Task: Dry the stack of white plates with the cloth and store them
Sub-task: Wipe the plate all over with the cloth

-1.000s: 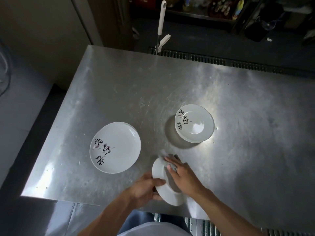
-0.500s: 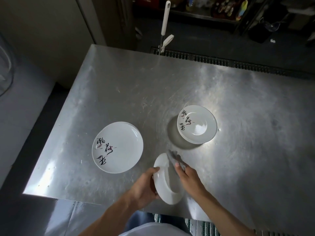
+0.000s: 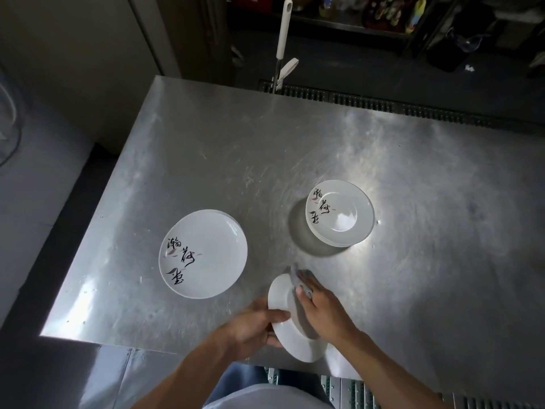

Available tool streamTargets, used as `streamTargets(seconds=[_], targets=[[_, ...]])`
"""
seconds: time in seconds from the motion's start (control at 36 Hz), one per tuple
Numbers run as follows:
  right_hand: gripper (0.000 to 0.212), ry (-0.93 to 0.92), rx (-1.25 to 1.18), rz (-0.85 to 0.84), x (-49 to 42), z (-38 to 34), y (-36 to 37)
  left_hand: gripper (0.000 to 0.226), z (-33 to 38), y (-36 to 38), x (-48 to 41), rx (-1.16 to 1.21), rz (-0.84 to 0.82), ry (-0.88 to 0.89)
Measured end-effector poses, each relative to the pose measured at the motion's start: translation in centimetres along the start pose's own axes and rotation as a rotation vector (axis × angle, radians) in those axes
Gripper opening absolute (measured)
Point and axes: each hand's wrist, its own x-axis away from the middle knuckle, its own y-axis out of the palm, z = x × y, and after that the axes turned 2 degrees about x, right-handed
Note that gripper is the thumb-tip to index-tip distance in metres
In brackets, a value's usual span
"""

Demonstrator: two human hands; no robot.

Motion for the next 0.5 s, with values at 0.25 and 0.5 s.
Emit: streamTargets(seconds=[0.25, 0.5], targets=[[0.049, 0.024, -0.059, 0.072, 0.6, -0.4, 0.0, 0.056, -0.5, 0.4, -0.5, 0.086, 0.031, 0.056], [0.046, 0.073, -0.220, 0.082, 1.2, -0.2, 0.8, 0.060, -0.3, 0.4, -0.7, 0.203, 0.088, 0.017]])
